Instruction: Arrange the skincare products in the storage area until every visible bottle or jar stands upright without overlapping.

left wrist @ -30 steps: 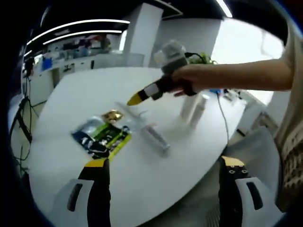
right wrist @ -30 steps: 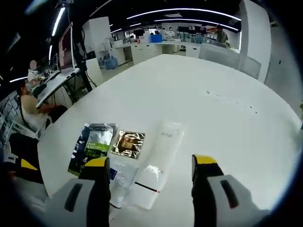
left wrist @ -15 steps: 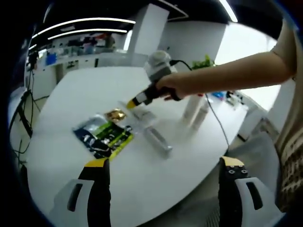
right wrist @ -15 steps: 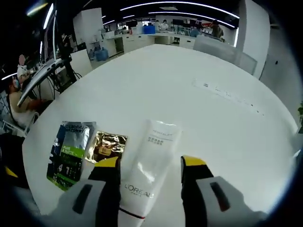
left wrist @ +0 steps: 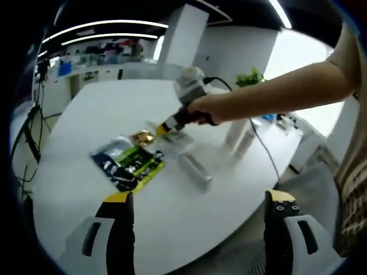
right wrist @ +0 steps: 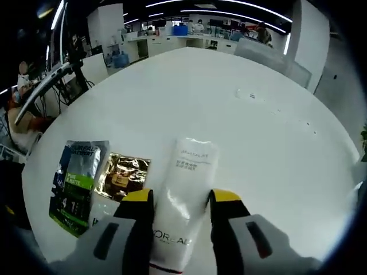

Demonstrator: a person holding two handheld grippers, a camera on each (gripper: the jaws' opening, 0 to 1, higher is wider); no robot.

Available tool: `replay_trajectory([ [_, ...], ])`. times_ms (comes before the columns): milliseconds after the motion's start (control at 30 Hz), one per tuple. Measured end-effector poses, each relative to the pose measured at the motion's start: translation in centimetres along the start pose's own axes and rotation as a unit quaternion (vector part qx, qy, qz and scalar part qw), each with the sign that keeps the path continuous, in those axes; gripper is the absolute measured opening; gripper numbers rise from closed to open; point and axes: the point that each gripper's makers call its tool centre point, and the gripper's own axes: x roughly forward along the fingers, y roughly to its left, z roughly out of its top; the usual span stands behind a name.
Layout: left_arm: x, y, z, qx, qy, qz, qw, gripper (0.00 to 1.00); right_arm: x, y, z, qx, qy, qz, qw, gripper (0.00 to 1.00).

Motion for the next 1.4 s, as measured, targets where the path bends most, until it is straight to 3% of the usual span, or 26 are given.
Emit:
replay_trajectory([
  [700, 0.0, 0.0, 0.2, 0.002, -0.003, 0.000, 1.0000, 0.91, -1.3, 0.1, 0.1, 0.007, -0.019, 0.003, 0.9998, 0.27],
  [933, -0.1, 0.0, 0.4, 0.000, -0.008, 0.000, 1.0000, 0.91, -3.3, 0.0, 1.3, 0.021, -0.055, 0.006, 0.9983, 0.27],
  [1167, -0.2, -0.1, 0.6, 0.002, -0.013, 0.001, 0.9999, 0.91, -6.5, 1.4, 2.9, 0.031, -0.103, 0.024, 0.9939, 0.27],
  [1400, -0.4, 0.0, 1.0, 0.004, -0.018, 0.004, 0.9998, 0.91, -8.8, 2.9, 3.8, 0.015, -0.131, 0.039, 0.9905, 0.28],
])
